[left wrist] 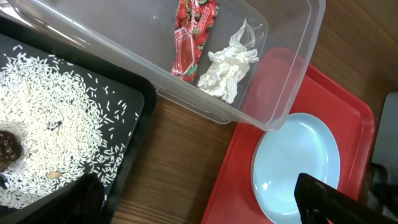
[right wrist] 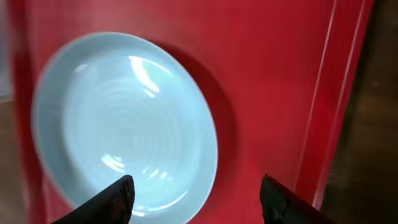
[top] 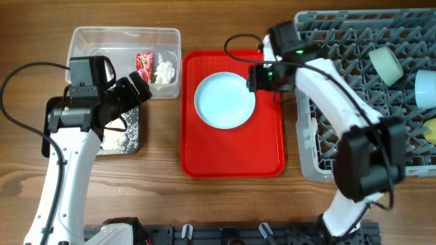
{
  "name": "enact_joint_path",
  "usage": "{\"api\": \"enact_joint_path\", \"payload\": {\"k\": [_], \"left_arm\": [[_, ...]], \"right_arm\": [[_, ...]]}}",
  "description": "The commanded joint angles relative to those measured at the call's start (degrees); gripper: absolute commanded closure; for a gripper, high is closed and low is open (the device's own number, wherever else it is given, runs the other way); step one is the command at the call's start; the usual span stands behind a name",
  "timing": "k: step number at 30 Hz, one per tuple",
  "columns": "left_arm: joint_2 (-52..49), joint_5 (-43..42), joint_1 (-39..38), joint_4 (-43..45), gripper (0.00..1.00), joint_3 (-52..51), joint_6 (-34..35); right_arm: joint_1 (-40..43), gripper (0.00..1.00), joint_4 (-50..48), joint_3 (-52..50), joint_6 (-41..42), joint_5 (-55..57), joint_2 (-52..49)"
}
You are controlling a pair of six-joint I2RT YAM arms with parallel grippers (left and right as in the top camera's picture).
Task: Sort waste into correct bins and load items into the dishwasher rack
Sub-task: 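Grasp the light-blue plate on the red tray with the right gripper, then carry the light-blue plate right and stand it in the rack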
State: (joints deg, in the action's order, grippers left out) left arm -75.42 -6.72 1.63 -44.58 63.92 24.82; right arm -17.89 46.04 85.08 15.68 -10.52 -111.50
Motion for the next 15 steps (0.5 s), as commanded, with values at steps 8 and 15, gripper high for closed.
{"api": "enact_joint_path", "payload": {"k": [8, 15], "left_arm": [[0.2, -0.26, 0.24, 0.13, 0.0, 0.04, 0.98], [0.2, -0.24, 0.24, 0.13, 0.0, 0.07, 0.96]], "right_arm": [[-0.76, 0.96, 0.07, -0.04, 9.75, 2.01, -10.86], [5.66, 0.96, -2.84, 7.48, -5.68, 16.57, 12.09]]}}
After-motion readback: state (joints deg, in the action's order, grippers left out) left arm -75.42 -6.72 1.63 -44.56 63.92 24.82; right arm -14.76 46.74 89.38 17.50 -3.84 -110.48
